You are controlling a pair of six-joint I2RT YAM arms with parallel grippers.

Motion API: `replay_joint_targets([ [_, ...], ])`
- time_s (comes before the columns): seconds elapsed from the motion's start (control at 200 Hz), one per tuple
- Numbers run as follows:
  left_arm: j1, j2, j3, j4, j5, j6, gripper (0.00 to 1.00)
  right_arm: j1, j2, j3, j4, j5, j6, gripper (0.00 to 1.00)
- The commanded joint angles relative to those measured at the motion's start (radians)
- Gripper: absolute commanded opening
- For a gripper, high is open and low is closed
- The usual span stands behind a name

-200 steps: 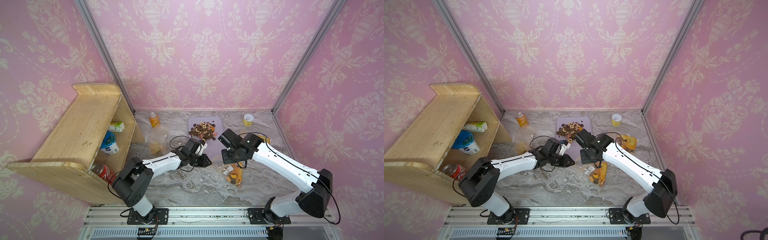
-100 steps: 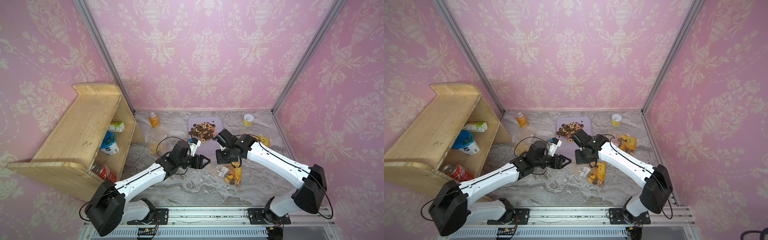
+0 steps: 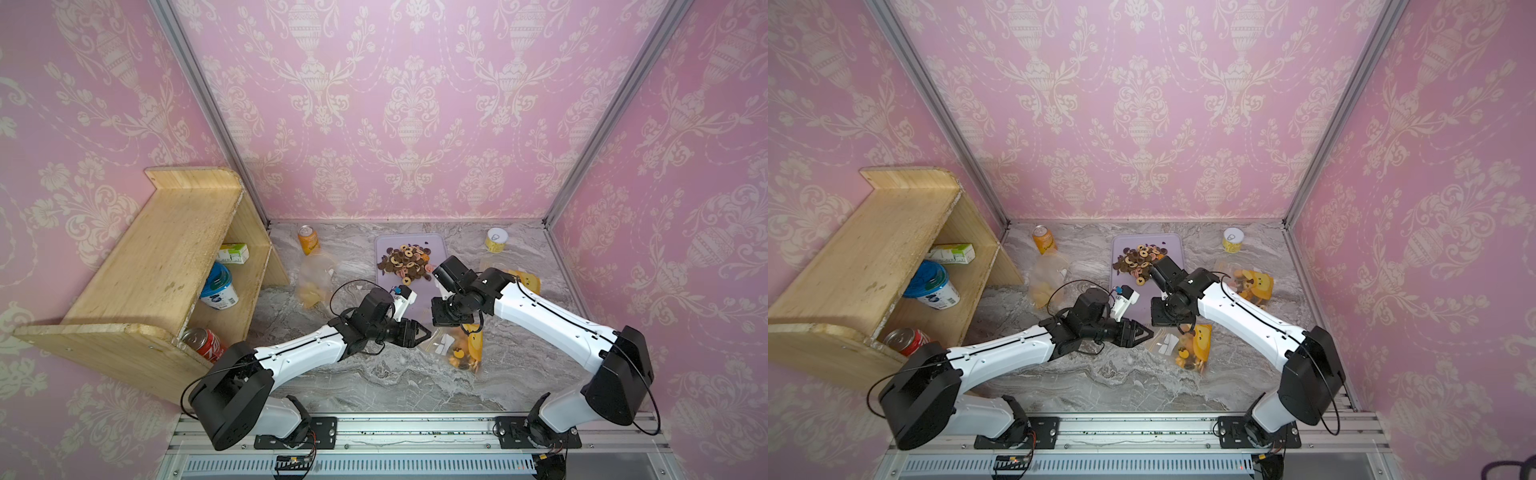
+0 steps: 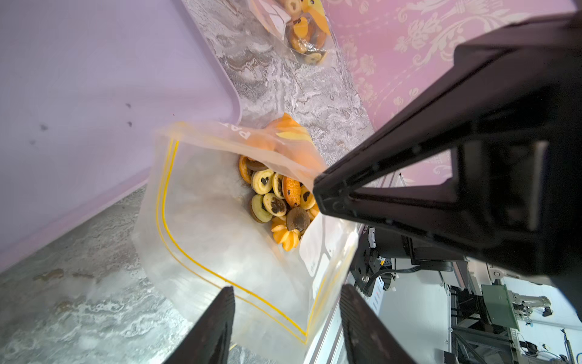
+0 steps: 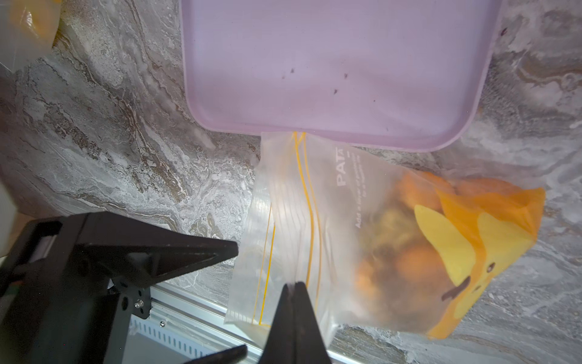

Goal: Pour cookies out of the ziploc bag
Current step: Open the ziploc bag at the center of the board.

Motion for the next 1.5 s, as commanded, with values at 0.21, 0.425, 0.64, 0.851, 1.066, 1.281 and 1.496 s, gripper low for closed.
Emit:
replay_joint_targets([
  [0.21,-0.058,0.083,0.119,0.002,0.078,0.074,0.56,-0.008,0.032,-0.002,0.003,-0.057,0.014,0.0],
  [0.425,-0.096,0.147,0.141,-0.023,0.087,0.084,0.45,-0.014,0.046,-0.001,0.009,-0.066,0.026,0.02],
  [0.64,-0.101,0.137,0.137,-0.024,0.072,0.073,0.39,-0.043,0.009,-0.034,-0.009,-0.025,0.054,0.61],
  [0.851,-0.108,0.134,0.134,-0.04,0.061,0.069,0.38,-0.118,-0.142,-0.173,-0.004,0.016,0.086,0.89],
  [1.066,-0.136,0.13,0.132,-0.071,0.024,0.075,0.39,-0.211,-0.348,-0.367,0.02,-0.009,0.118,1.0],
  [1.281,-0.174,0.142,0.146,-0.099,-0.022,0.079,0.4,-0.239,-0.45,-0.474,0.073,-0.056,0.116,1.0],
  [1.496,-0.201,0.177,0.187,-0.145,-0.077,0.087,0.43,-0.25,-0.489,-0.491,0.064,-0.038,0.115,1.0],
])
